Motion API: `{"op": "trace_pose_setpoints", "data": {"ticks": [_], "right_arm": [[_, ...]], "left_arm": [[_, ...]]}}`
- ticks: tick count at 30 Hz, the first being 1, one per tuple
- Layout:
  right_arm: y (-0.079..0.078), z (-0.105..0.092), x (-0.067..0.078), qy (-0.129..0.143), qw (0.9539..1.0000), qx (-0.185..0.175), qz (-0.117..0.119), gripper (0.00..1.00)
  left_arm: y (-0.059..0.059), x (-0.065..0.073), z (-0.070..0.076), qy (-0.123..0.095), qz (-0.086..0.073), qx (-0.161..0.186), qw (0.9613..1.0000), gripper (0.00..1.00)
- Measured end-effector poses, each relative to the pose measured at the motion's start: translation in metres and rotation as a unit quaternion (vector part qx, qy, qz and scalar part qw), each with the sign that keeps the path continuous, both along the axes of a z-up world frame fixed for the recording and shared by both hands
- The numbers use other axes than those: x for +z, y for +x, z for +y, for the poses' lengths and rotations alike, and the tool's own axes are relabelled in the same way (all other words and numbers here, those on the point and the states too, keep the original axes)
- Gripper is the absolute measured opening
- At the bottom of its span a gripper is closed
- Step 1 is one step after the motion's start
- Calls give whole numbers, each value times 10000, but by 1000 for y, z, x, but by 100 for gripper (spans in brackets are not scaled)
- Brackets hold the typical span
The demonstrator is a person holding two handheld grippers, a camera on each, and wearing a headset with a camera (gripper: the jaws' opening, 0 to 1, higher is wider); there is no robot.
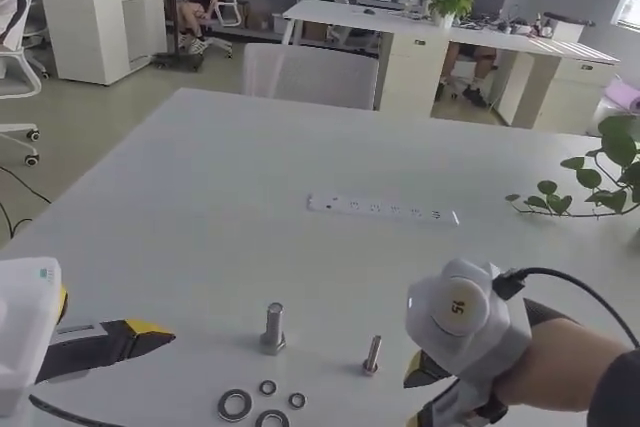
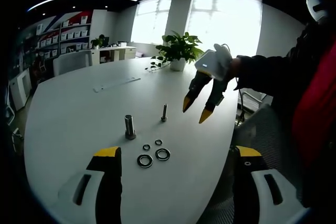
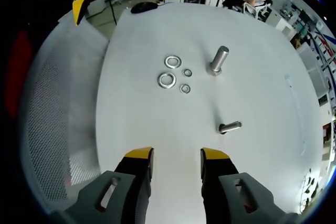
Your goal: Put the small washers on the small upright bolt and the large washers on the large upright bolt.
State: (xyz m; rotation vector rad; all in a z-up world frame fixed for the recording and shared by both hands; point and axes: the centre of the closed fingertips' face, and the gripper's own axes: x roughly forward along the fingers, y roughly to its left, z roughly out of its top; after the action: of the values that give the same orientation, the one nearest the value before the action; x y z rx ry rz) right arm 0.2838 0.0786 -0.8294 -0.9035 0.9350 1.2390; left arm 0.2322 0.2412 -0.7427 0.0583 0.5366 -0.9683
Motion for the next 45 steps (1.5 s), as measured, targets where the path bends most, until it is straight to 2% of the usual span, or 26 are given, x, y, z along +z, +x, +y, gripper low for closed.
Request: {"op": "trace_pose_setpoints", "data": {"ticks": [6,16,26,34,45], "right_arm": [[0,23,3,18,9996,297,-15,37],[16,57,4,-4,9976,682,-91,35],[26,75,0,-69,9961,880,-45,34],[30,81,-14,-216,9946,1016,-23,31],[29,91,-30,-191,9943,1045,111,26]], "left_arm": [[0,0,0,-2,-11,24,10000,88],[0,-1,2,-5,5,76,10000,87],[1,-3,4,-7,32,91,10000,87],[2,-3,6,4,46,97,9999,87],[3,-5,8,19,65,103,9999,87]]}}
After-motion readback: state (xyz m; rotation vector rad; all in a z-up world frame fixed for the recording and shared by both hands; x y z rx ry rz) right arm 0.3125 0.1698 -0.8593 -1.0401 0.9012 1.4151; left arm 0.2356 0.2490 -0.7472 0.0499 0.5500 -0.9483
